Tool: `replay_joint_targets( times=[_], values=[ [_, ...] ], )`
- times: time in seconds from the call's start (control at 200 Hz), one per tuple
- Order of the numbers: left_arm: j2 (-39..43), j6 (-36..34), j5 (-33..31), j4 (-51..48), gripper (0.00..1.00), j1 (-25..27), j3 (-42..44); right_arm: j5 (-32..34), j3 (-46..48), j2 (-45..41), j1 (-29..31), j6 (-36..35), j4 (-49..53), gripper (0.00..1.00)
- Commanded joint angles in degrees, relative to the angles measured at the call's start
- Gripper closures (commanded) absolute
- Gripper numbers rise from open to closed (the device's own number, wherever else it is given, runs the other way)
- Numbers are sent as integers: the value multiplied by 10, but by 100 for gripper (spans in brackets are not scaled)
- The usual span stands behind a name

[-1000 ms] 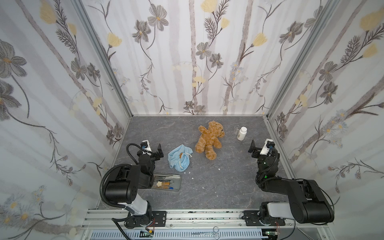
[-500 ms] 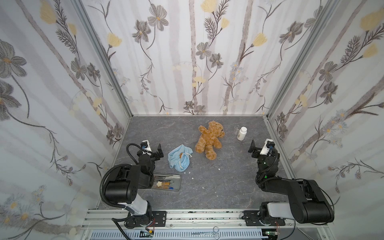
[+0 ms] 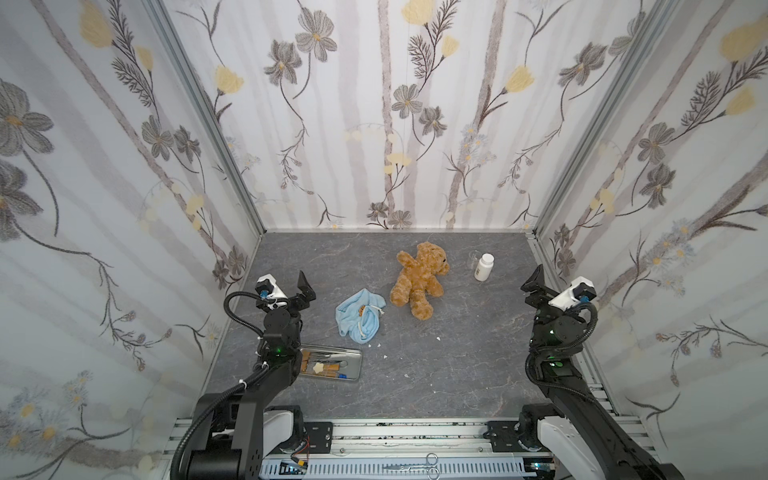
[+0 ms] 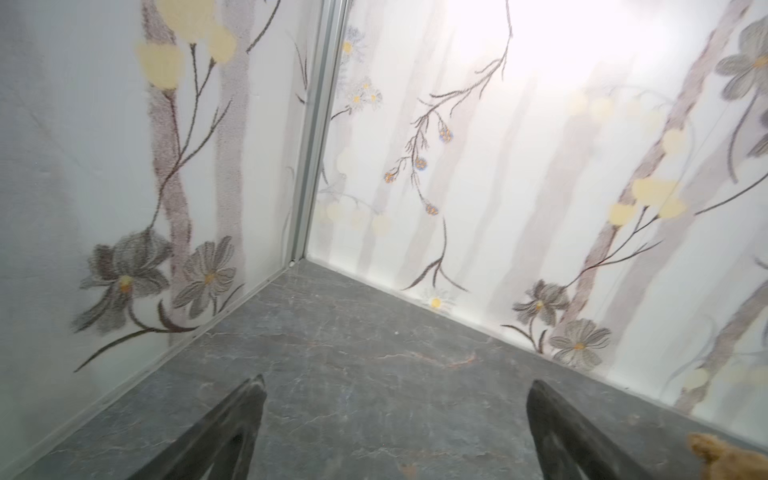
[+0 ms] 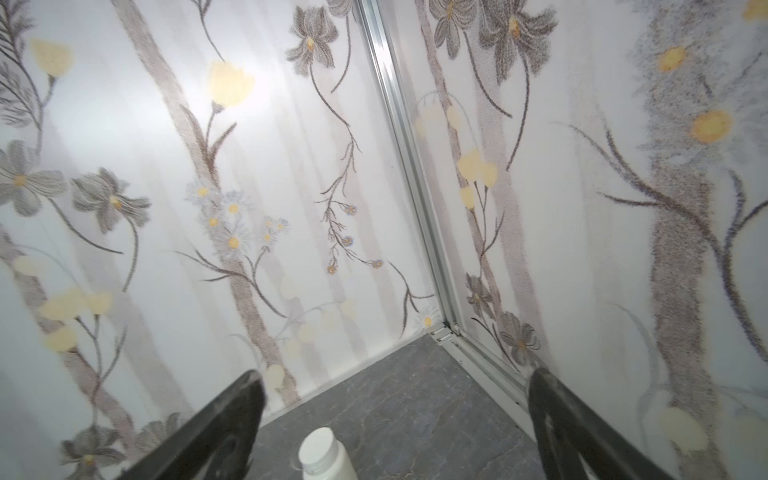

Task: Dress the teddy bear
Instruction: 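Reach the left gripper to the blue fleece garment while the right approaches the bear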

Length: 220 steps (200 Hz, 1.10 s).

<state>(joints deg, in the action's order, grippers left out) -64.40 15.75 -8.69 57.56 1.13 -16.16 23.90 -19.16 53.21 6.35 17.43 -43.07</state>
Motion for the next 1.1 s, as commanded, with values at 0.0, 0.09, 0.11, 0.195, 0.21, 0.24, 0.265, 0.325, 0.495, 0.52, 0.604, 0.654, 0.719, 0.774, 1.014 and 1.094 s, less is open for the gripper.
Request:
replay_joint_targets(
  times=[0.0,0.09,0.11,0.195,0.21,0.24,0.265,0.325,0.495,0.52,0.604,0.654,0.719,0.774,1.014,1.094],
  values=[
    [11,124,91,-116,4,17,-31,-69,-29,18,79,122,159,7],
    [5,165,115,-169,6,53,-53,-41,-84,88,177,142,207,7],
    [3,172,120,-180,7,62,-57,-46,-98,107,193,148,212,6],
    [-15,197,134,-240,8,91,-79,-90,-154,189,230,165,221,6],
    [-20,200,137,-253,9,94,-84,-96,-165,201,235,165,224,6],
    [-31,203,135,-289,9,100,-99,-104,-183,224,247,167,230,5],
    [-41,204,131,-325,10,103,-114,-111,-197,241,255,166,234,5],
    [-71,189,122,-398,10,114,-152,-122,-215,272,271,164,233,4],
    [-145,169,130,-495,11,132,-209,-172,-229,320,304,160,229,7],
    [-145,167,133,-496,13,133,-208,-175,-233,322,314,152,239,8],
    [-152,143,135,-508,16,139,-218,-178,-236,322,349,124,267,9],
    [-162,120,131,-533,17,154,-239,-178,-234,316,364,114,275,10],
    [-174,102,106,-573,18,192,-269,-175,-216,304,366,115,275,10],
    [-183,85,98,-594,21,223,-282,-157,-198,290,364,118,268,9],
    [-246,36,125,-652,46,256,-324,-139,-168,259,344,109,250,6],
    [-268,36,131,-656,53,257,-332,-154,-166,256,331,109,252,6]
  ],
)
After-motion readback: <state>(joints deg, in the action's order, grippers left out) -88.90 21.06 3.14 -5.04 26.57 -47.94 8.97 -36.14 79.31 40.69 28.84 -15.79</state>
